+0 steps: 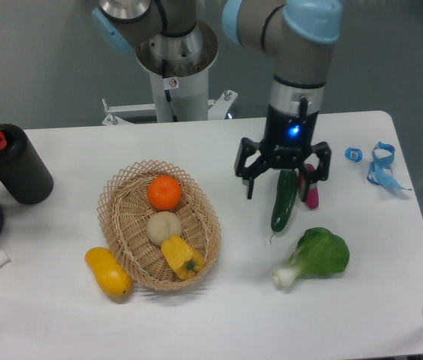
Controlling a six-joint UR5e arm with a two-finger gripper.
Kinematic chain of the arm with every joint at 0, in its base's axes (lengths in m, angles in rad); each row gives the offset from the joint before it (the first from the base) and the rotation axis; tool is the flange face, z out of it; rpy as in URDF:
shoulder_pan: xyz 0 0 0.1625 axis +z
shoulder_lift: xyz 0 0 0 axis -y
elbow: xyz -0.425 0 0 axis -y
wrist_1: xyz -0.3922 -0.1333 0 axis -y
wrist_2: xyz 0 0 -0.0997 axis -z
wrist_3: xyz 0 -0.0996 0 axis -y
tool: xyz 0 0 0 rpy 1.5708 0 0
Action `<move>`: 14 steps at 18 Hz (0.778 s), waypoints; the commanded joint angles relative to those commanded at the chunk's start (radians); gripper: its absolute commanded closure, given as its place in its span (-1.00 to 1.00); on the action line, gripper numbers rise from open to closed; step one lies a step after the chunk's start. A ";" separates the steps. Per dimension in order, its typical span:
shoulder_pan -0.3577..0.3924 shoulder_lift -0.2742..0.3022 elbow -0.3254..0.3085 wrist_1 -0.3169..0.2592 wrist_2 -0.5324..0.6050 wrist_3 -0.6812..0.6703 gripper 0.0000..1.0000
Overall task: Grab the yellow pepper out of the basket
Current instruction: 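Move the open gripper over the wicker basket toward the yellow pepper, then lower the gripper down onto the yellow bell pepper in the basket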
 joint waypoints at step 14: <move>-0.215 -0.167 0.020 0.035 0.045 -0.249 -1.00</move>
